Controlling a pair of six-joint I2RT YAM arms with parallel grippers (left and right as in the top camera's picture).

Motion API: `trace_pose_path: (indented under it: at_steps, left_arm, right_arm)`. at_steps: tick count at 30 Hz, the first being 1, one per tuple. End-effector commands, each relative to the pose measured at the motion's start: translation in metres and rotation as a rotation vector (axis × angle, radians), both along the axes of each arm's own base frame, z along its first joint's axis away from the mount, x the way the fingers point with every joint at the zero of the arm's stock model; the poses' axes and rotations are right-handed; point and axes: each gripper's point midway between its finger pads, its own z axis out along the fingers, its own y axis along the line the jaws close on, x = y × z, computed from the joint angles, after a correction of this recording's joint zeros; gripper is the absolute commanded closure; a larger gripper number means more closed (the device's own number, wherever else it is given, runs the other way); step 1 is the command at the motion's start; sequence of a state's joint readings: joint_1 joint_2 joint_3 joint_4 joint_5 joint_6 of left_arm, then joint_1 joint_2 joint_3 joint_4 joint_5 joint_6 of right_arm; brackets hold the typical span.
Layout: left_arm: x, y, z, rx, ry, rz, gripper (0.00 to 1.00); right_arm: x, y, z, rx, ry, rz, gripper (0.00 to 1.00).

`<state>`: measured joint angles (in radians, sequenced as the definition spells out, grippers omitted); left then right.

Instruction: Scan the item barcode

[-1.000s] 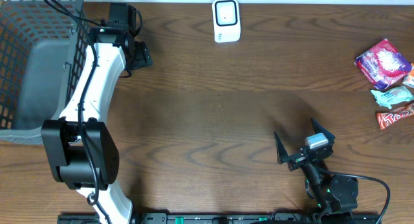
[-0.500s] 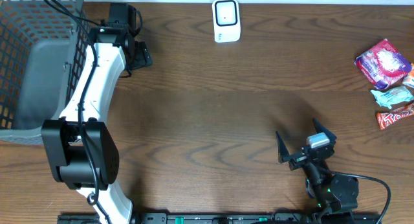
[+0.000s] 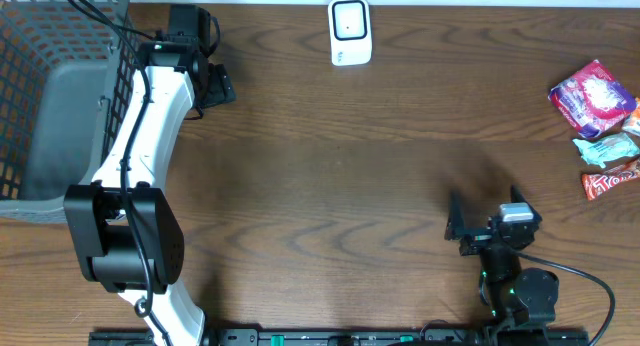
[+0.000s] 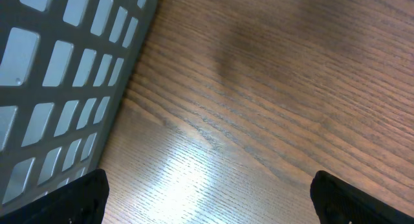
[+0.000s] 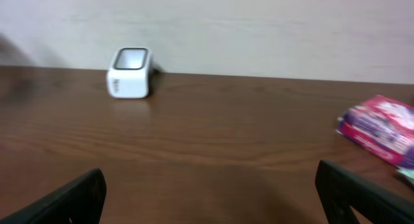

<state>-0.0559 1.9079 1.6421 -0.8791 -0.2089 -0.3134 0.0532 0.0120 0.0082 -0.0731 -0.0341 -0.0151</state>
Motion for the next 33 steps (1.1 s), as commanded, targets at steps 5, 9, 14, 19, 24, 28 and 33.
trace_pose_path:
  at_steps: [5,9,14,19,24,28,33]
  left_arm:
    - [-0.0020,0.0018,0.0004,0.010,0.003,0.001,0.01]
    - [-0.0020,0.0018,0.0004,0.010,0.003,0.001,0.01]
    - [-0.0021,0.0018,0.0004,0.010,0.004,0.001,0.01]
    - [-0.0021,0.0018,0.0004,0.010,0.004,0.001,0.01]
    - [-0.0021,0.0018,0.0004,0.010,0.004,0.001,0.01]
    - [-0.0020,0.0018,0.0004,0.010,0.003,0.001,0.01]
    - [-0.0021,0.0018,0.0004,0.010,0.004,0.001,0.01]
  right_arm:
    - [0.0003,-0.0155,-0.0012,0.015,0.004,-0.074,0.01]
    - [0.0003,-0.0156,-0.0013,0.017,0.004,-0.074,0.01]
    - [0.0003,-0.0151,-0.0013,0.024,0.004,-0.072,0.01]
    - [0.0003,-0.0149,-0.0014,0.024,0.005,-0.071,0.01]
    - [0.0003,-0.0142,-0.0015,0.028,0.005,-0.067,0.00]
    - [0.0003,-0.0137,-0.0014,0.028,0.005,-0.064,0.01]
    - [0.0003,-0.0111,-0.0001,0.029,0.000,-0.049,0.01]
